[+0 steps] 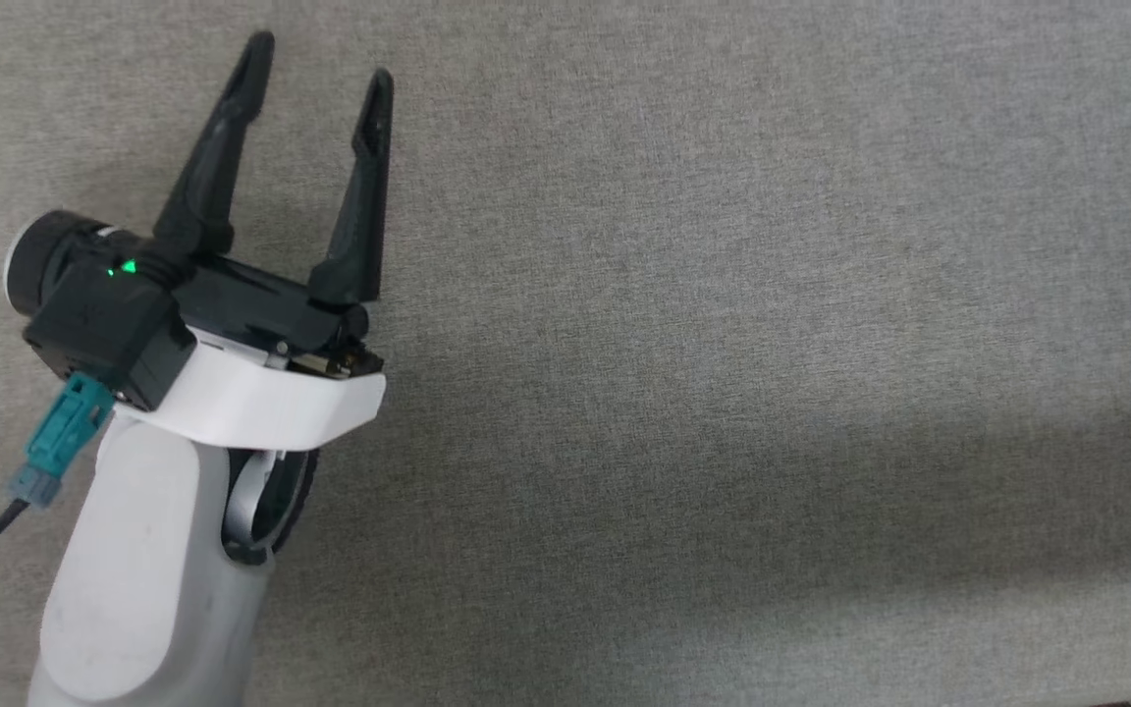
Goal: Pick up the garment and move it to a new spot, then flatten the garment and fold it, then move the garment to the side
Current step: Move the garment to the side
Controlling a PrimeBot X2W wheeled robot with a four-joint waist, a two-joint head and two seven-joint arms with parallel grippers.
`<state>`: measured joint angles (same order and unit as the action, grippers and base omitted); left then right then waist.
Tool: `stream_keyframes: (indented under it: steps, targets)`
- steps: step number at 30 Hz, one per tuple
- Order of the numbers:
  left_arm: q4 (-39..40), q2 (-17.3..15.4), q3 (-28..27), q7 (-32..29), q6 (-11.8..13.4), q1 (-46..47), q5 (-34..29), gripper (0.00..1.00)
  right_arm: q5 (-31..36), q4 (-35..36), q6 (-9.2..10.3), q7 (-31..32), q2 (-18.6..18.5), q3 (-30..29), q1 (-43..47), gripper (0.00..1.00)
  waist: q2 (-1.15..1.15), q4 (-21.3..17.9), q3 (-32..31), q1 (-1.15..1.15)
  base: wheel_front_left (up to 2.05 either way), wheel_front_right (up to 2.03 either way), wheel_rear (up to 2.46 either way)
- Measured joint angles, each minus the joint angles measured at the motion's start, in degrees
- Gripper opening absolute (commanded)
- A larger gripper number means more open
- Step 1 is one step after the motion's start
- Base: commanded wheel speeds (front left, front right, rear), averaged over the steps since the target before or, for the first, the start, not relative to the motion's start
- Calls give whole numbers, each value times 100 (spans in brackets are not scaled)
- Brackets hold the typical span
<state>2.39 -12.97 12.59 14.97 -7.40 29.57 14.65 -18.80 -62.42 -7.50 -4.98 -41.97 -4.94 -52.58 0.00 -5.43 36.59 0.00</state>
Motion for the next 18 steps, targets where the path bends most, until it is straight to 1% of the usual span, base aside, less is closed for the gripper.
stream_keyframes:
  steps: [5,8,13,14,15,18]
  targets:
    - [-129,37,-68,0,0,-208,2,100,62,-204,0,-298,96,227,-29,100,0,51,-238,0,0,0,0]
    - [-232,67,-99,0,0,-334,23,100,102,-174,0,-463,236,513,-15,100,0,68,-465,0,0,0,0]
    - [-393,165,-198,0,0,-734,151,100,-14,140,0,-654,755,1159,254,100,0,96,-959,0,0,0,0]
    - [-448,165,-211,0,0,-831,166,100,-59,226,0,-679,857,1300,352,100,0,103,-1069,0,0,0,0]
    - [-572,166,-281,0,0,-1060,218,100,-174,424,0,-739,1057,1607,580,100,0,122,-1300,0,0,0,0]
    - [-736,145,-427,0,0,-1379,320,100,-426,765,-1,-829,1325,1987,966,100,0,157,-1649,0,0,0,0]
